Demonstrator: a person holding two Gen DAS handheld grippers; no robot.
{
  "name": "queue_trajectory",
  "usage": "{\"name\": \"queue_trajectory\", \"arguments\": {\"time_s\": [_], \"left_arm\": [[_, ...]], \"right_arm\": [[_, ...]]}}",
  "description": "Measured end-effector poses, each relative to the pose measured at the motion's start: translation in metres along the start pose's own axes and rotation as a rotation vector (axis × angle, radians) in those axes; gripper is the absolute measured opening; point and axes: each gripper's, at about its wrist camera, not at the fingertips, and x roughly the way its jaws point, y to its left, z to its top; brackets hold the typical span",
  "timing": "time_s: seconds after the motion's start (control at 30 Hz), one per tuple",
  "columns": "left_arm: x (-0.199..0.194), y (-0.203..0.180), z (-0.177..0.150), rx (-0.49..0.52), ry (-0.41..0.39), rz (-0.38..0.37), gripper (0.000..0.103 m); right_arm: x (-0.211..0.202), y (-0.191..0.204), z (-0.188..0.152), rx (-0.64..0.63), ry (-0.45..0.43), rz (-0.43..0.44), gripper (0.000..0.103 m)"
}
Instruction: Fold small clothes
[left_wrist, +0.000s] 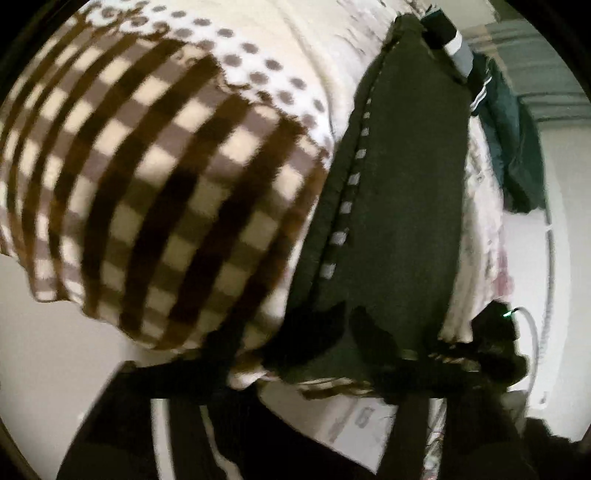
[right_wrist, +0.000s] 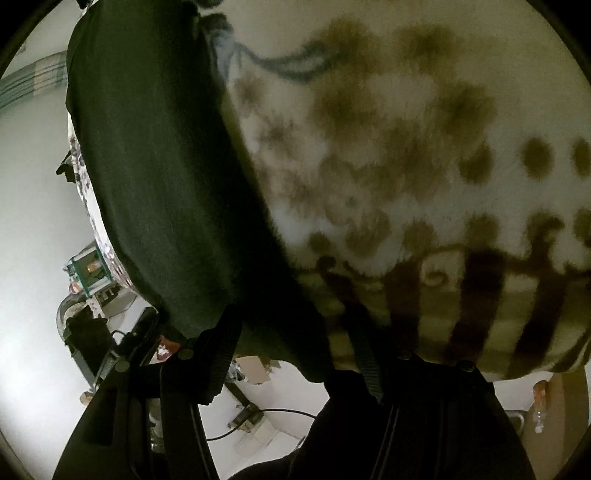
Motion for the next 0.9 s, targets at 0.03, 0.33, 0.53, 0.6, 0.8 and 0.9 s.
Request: {"name": "queue_trajectory", "arguments": {"time_s": [0.03,0.33,0.53,0.6,0.8,0.9], "left_arm": [[0.003,0.000,0.000,-0.004,0.004,-0.027,0.063],[0.025,-0.018,-0.006,0.079,0.011,0.038,0.062],[0.009,-0.014,-0.015,0.081,0.010,0.057,0.008],[0.001,-0.022,-0.015,0.086,0.010,0.039,0.007],[-0.038,-0.035,-0.014,0.015,-0.040,-0.115,0.007],[-0.060,-0.043,-0.001,-0.038,-0.083,-0.221,0.007]], "right_arm": [[0.004,0.002,-0.002,0.005,0.003,0.008,0.062],[0.010,-0.002,-0.002,0.010,0.020,0.045,0.061],[0.011,0.013,-0.014,-0.028,0.015,0.038,0.014],[0.007,0.020,-0.019,-0.042,0.007,0.041,0.013],[-0.021,0.049,-0.031,-0.078,-0.019,0.122,0.012],[-0.043,0.066,-0.034,-0.100,-0.048,0.187,0.012]]}}
